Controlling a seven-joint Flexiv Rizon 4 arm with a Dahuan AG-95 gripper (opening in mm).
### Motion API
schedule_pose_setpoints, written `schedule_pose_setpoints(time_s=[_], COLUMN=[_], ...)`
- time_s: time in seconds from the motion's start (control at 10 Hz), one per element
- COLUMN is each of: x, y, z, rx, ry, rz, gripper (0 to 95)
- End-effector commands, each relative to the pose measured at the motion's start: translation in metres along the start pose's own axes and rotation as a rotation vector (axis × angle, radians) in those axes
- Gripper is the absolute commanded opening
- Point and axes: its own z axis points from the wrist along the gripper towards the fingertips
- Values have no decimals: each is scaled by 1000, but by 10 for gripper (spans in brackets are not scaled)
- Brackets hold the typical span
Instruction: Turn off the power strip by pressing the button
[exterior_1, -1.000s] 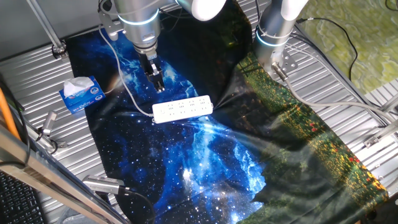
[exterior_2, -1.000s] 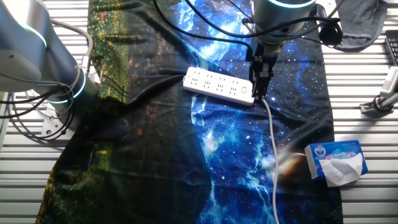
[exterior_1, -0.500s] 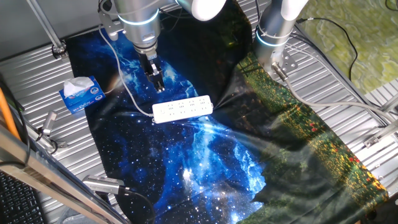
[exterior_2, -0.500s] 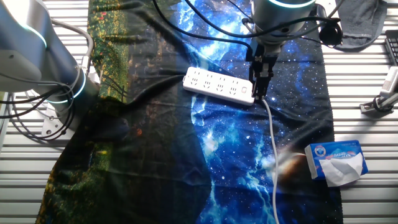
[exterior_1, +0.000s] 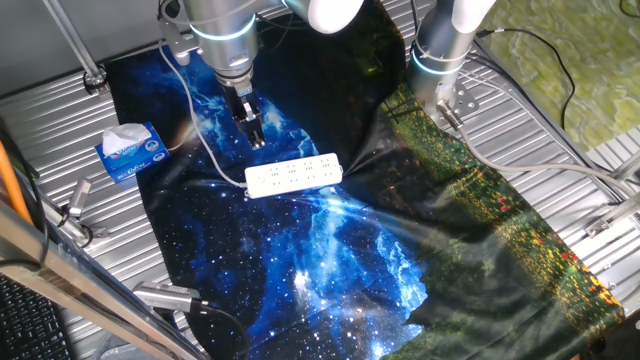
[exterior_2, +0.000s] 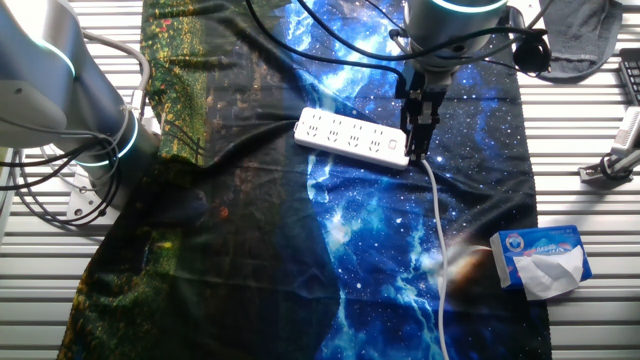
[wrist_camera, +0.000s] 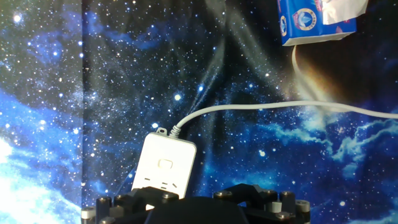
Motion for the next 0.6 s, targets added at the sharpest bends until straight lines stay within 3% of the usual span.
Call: schedule_pose_setpoints(time_s=[0.1, 0.6], x=[0, 0], y=[0, 1], z=[0, -4], rx=[-11, -6], ry=[-4, 8], rz=[-387, -389], gripper=[0, 0])
